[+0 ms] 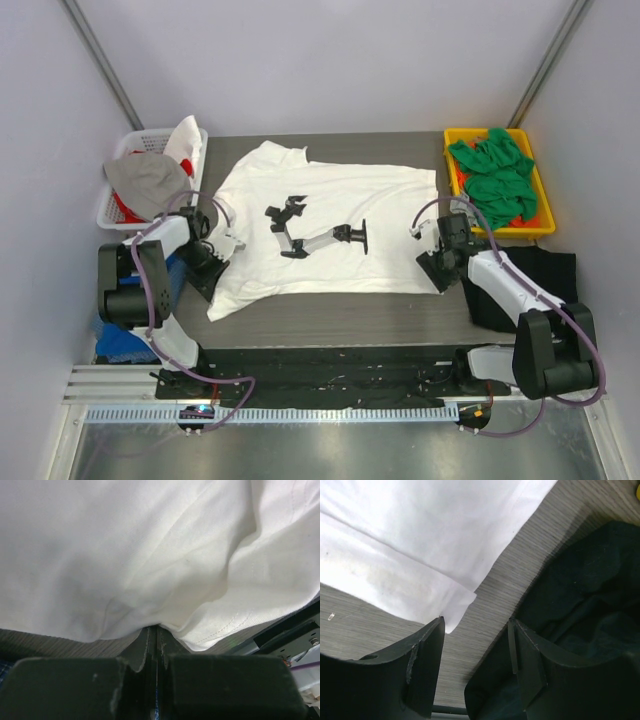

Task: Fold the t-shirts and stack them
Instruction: Grap the side of the flattened tshirt closest away from the robot with both arms

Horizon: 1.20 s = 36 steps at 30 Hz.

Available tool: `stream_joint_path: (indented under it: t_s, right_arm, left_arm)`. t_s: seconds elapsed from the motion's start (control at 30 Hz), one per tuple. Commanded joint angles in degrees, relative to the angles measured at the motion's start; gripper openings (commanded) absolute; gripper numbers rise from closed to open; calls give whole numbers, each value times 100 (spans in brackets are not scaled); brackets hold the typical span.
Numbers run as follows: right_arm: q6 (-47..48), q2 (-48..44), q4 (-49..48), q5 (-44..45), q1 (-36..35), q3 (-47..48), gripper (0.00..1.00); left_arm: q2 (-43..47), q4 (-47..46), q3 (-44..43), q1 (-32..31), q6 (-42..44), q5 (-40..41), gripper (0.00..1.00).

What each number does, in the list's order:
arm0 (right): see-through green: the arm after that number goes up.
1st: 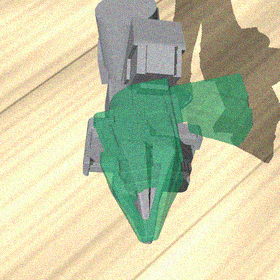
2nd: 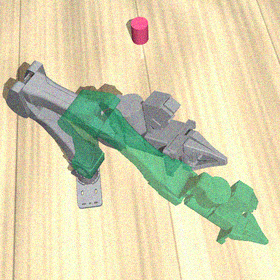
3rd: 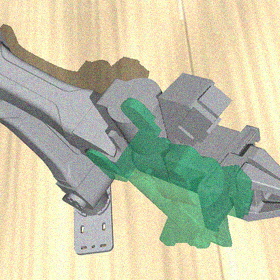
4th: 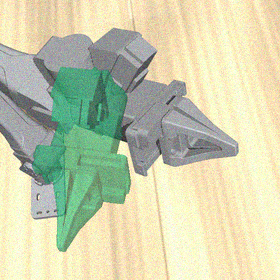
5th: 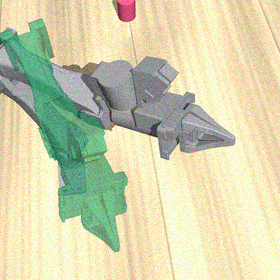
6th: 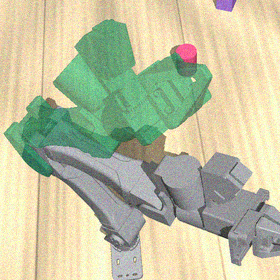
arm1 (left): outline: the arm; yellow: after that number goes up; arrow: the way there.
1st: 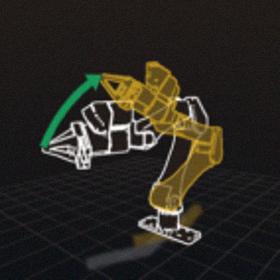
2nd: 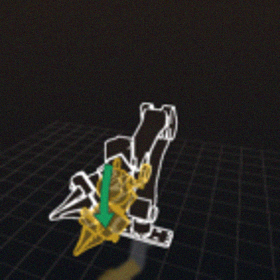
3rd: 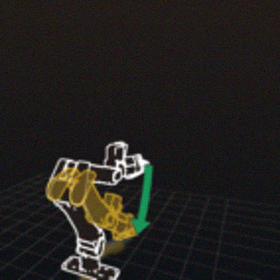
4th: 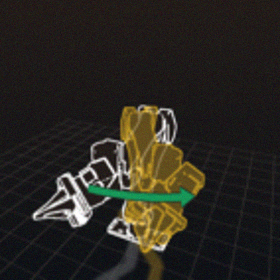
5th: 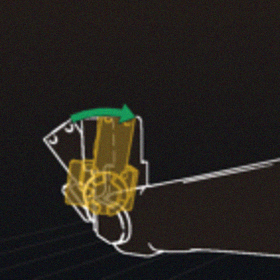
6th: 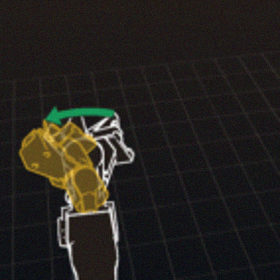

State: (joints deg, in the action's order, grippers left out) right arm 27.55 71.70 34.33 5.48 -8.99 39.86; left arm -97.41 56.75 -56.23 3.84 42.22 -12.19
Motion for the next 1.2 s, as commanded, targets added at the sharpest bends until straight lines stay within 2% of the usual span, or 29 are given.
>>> stream_joint_path:
  t_s: [0.0, 0.23, 0.47, 0.63, 0.7, 1.17]
  right_arm:
    - [-267, 238, -312, 85, 3, 417, 61]
    - [-452, 704, -119, -214, 12, 831, 61]
    - [-479, 652, -40, -249, 12, 743, 58]
    - [-347, 722, 21, -274, 12, 611, 47]
    - [-286, 792, 30, -327, 12, 567, 46]
    - [-136, 942, 127, -468, 12, 435, 50]
  left_arm:
    - [292, -191, -81, 3, 23, -276, 0]
    - [512, -199, 42, 12, 129, -65, 0]
    - [582, -165, 86, 12, 173, -21, 0]
    - [573, -138, 42, 12, 173, -3, 0]
    - [574, -138, 51, 3, 199, 32, 0]
    - [415, -164, 59, 12, 243, 146, 0]
